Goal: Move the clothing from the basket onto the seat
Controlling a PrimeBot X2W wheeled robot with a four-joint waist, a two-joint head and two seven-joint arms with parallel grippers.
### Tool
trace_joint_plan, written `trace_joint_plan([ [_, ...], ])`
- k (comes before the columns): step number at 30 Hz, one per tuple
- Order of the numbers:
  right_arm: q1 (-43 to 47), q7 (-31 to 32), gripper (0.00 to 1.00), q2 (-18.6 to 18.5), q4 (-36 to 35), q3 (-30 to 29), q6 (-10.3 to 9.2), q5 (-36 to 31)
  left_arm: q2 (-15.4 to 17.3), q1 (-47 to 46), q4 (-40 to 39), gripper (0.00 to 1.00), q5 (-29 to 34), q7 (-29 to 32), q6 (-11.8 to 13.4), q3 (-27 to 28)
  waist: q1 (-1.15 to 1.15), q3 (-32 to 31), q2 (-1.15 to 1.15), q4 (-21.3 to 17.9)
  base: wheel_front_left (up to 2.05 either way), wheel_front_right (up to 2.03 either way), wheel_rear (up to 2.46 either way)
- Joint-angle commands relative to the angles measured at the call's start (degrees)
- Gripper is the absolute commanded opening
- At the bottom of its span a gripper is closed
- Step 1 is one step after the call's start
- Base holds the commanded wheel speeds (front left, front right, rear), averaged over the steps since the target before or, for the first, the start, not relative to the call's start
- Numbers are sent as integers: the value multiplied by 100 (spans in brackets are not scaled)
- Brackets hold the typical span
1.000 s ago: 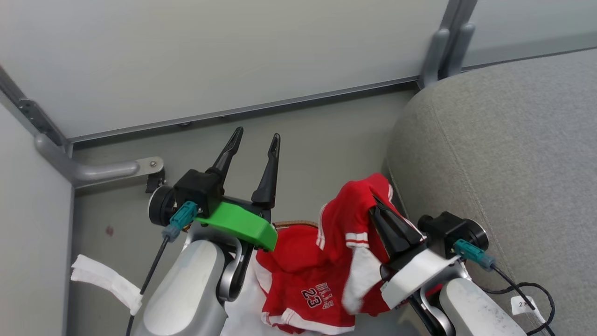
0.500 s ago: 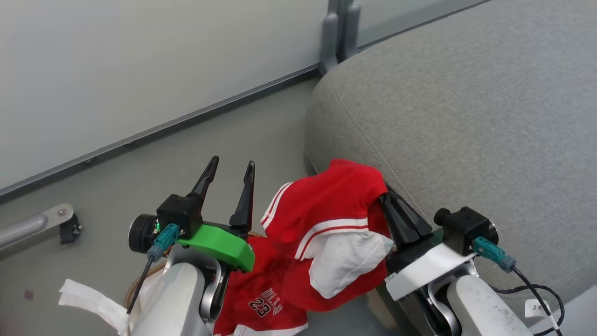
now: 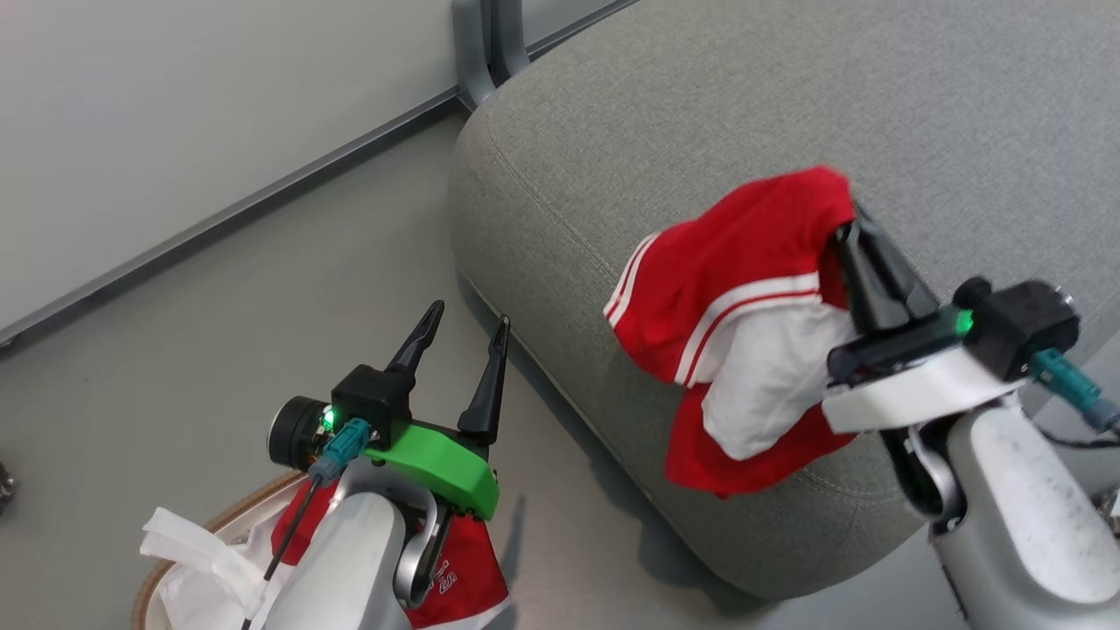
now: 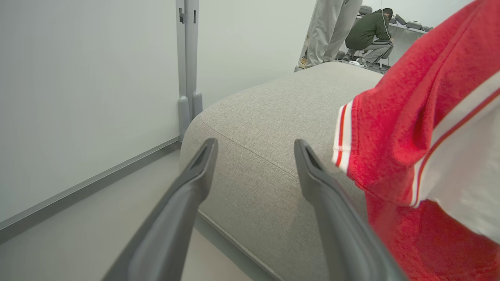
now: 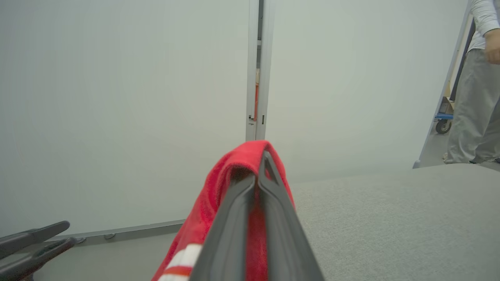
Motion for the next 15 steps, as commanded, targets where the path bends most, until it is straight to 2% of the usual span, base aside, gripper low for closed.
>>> trace_joint_plan([
  [1, -271, -28, 0, -124, -63, -79, -6, -4, 40, -105, 16, 100, 61, -6, -20, -3, 0, 274, 0, -99, 0, 0, 0],
  [7, -1597, -28, 0, -683, 223, -43, -6, -75, 101, -200, -43, 100, 286, -5, -34, 55, 0, 723, 0, -86, 0, 0, 0],
  [9, -2024, -28, 0, -864, 443, -100, -7, -136, 118, -283, -76, 100, 342, -5, -40, -1, 0, 896, 0, 34, 0, 0, 0],
  [15, -3039, -24, 0, -1089, 1315, -406, -7, -368, 208, -611, -124, 100, 412, -5, -48, -285, 0, 1484, 0, 454, 0, 0, 0],
])
